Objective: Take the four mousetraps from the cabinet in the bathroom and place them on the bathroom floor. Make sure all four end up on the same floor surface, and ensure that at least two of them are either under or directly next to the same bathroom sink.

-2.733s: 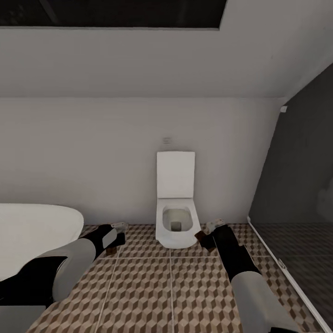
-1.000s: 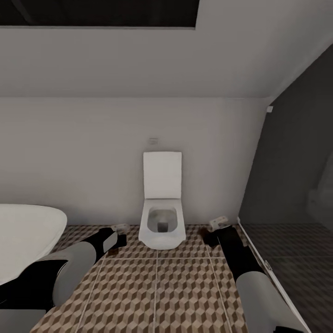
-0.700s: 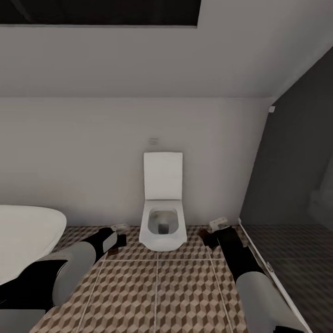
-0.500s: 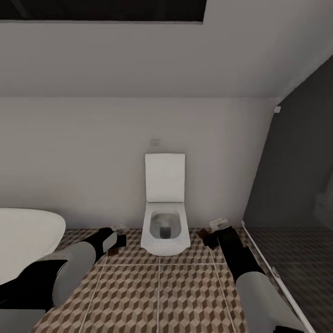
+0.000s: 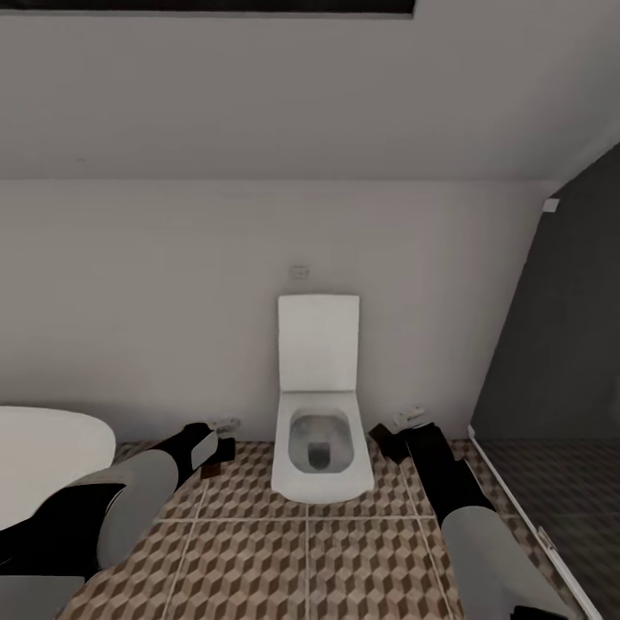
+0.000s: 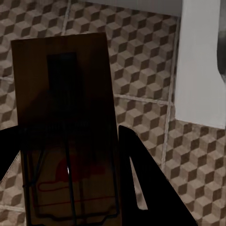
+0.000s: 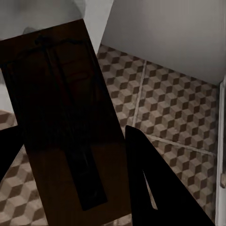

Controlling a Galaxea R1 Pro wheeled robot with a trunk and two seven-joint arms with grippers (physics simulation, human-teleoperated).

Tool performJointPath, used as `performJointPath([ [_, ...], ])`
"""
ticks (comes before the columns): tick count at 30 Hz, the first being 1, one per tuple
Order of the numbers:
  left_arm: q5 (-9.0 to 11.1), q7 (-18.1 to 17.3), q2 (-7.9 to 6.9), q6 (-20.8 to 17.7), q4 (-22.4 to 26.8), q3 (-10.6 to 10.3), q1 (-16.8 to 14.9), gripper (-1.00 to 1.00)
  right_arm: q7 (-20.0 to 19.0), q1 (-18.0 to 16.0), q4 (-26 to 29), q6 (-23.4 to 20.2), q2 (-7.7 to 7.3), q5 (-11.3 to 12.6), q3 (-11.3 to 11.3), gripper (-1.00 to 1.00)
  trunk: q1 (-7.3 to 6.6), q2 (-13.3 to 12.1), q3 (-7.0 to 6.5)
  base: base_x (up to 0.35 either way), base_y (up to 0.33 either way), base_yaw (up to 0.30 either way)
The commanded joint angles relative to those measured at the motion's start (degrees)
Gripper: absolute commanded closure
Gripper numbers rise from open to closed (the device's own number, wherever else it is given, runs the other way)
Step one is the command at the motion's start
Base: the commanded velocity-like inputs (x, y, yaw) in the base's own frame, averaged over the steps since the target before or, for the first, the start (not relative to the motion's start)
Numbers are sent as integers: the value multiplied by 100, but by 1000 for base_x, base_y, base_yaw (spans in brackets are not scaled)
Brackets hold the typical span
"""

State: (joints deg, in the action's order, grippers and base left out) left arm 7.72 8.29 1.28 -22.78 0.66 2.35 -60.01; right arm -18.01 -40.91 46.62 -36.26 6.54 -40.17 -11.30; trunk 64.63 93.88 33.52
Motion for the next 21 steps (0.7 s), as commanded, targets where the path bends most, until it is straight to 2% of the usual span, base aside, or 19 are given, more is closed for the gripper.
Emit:
performJointPath([
  [1, 37, 31, 2, -25, 9, 19, -2, 100, -8, -4, 2, 5, -2, -61, -30, 100, 3, 3, 6, 314, 119, 0],
  [5, 39, 32, 9, -11, 12, 19, -2, 100, 93, -4, -14, 72, -47, -61, -139, 100, 3, 3, 6, 315, 110, 0],
  [15, 45, 28, 34, 32, 1, 27, -2, 100, 419, -4, -179, 569, -85, -65, -625, 100, 3, 3, 6, 318, 31, 0],
  [21, 46, 31, 59, 71, -4, 28, -2, 100, 507, -4, -245, 697, -83, -67, -679, 100, 3, 3, 6, 154, 2, 0],
])
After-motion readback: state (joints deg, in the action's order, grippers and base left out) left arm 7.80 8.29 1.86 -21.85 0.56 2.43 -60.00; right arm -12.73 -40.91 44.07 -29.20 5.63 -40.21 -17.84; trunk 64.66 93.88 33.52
